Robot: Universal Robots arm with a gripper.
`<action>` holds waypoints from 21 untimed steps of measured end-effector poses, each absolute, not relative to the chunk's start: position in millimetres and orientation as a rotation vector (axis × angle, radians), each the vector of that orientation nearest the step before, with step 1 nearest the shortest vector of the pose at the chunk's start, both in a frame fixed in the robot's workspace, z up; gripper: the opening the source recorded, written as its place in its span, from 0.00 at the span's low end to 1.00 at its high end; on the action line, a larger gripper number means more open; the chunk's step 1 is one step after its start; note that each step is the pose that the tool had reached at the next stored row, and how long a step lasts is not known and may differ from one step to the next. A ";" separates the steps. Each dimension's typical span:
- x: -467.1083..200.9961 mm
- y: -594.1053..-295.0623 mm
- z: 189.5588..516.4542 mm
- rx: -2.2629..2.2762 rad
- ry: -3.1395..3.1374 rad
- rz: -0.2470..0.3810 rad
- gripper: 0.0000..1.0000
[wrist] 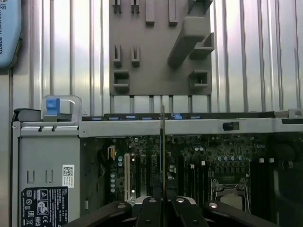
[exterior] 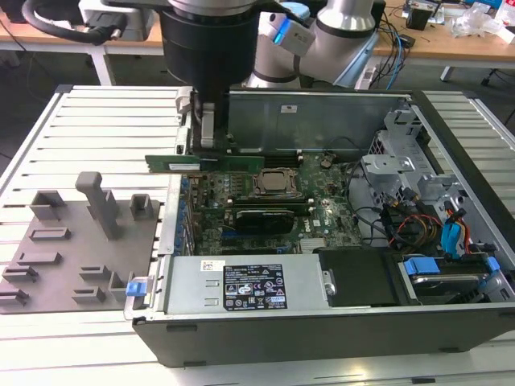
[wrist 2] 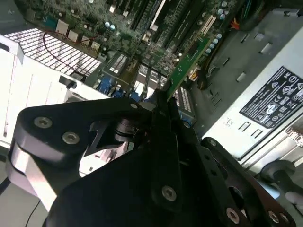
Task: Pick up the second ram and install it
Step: 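Pick up the second ram and move it above second insertion slot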
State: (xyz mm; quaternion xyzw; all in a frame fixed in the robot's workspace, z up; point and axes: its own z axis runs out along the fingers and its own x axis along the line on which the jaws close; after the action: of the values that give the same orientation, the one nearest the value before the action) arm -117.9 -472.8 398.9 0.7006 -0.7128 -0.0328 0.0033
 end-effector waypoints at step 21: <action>-26.7 -453.9 396.8 2.192 -2.231 -0.111 0.14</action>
State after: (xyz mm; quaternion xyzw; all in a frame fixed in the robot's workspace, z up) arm -26.7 -453.9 396.8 0.7004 -0.7128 -0.0355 0.0059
